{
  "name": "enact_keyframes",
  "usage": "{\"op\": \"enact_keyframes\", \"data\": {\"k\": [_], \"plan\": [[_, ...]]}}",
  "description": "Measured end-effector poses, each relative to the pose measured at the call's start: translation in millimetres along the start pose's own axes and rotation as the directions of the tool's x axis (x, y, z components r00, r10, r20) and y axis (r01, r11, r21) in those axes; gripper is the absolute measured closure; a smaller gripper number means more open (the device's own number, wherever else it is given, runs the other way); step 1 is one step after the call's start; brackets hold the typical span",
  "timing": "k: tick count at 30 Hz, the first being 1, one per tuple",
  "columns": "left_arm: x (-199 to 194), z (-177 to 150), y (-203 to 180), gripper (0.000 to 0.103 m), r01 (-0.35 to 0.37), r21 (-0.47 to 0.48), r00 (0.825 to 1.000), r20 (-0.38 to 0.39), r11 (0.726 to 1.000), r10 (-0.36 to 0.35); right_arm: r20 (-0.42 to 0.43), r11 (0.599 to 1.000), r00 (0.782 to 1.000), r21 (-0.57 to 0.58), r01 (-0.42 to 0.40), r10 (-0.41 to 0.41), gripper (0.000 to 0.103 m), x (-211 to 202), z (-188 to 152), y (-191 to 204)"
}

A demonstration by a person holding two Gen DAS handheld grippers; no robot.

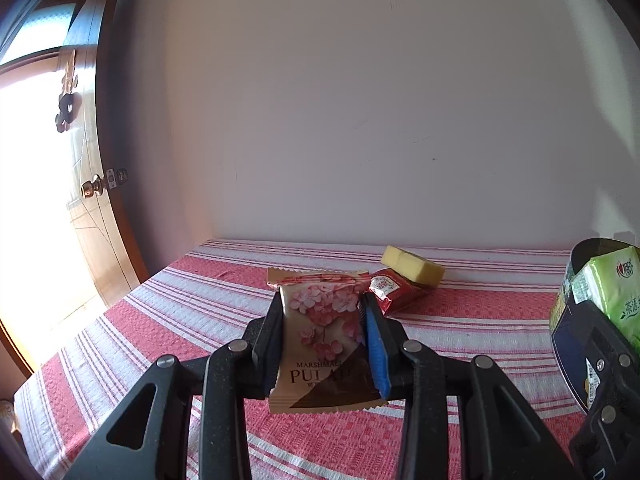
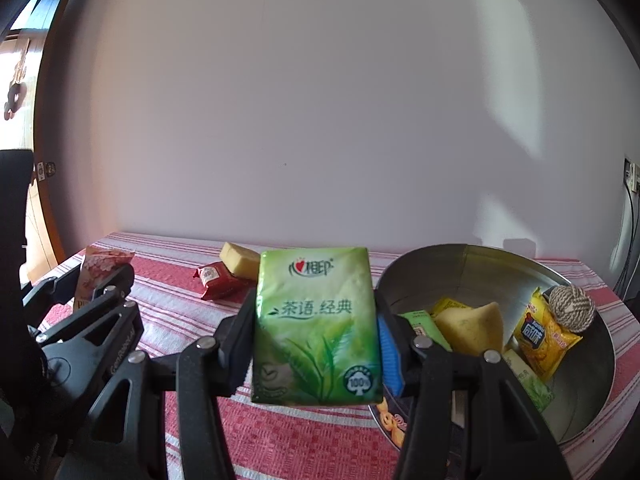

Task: Organize objects
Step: 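Carry the tissue pack and flowered wrapper over the silver tin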

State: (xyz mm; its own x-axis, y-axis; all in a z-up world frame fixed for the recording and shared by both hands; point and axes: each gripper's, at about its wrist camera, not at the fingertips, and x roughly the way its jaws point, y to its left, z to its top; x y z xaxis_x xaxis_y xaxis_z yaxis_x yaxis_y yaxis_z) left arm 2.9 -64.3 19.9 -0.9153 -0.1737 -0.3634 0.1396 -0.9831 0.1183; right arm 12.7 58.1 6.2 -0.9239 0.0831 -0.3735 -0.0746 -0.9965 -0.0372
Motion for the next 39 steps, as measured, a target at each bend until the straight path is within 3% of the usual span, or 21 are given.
{"op": "enact_keyframes", "data": {"k": [17, 27, 39], "plan": [[-21, -9, -21, 0.064, 0.028, 0.006, 0.999, -0.025, 1.0, -0.028, 0.035, 0.998, 0.997, 0.017, -0.063, 0.062, 0.05, 2, 8, 1], [-33, -15, -37, 0.064, 0.114, -0.025, 0.989, -0.087, 0.993, -0.116, 0.096, 0.999, 0.995, 0.014, -0.034, 0.032, 0.05, 6, 16, 4], [-51, -8, -63, 0.064, 0.165, -0.013, 0.984, -0.066, 0.986, -0.165, 0.16, 1.0, 0.987, -0.009, 0.018, -0.017, 0.05, 10, 22, 11]]}}
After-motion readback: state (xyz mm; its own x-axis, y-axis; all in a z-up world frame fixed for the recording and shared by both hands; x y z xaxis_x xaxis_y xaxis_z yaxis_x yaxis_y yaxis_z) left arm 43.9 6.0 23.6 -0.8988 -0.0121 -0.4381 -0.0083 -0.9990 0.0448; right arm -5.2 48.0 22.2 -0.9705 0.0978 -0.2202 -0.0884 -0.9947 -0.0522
